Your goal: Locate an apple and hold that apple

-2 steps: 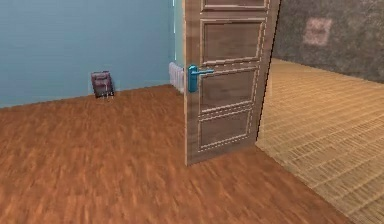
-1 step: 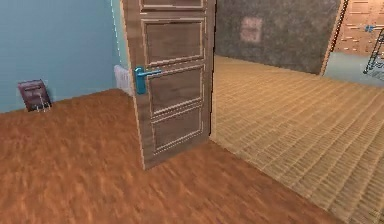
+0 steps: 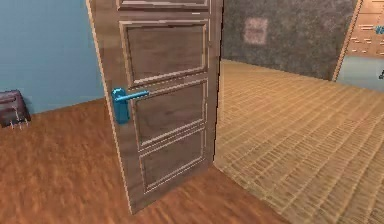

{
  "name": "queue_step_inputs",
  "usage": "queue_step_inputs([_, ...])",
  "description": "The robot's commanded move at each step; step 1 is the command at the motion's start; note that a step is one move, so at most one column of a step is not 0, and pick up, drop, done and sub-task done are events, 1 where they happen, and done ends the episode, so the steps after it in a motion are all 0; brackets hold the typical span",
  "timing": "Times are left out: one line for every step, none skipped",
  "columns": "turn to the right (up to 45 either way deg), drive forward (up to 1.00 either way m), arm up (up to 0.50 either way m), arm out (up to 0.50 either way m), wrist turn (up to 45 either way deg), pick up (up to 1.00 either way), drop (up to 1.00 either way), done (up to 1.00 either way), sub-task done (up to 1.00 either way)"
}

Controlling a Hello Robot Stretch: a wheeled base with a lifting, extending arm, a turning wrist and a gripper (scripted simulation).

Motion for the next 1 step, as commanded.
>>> queue_step_inputs([45.0,0.0,0.0,0.0,0.0,0.0,0.0,0.0,0.0])
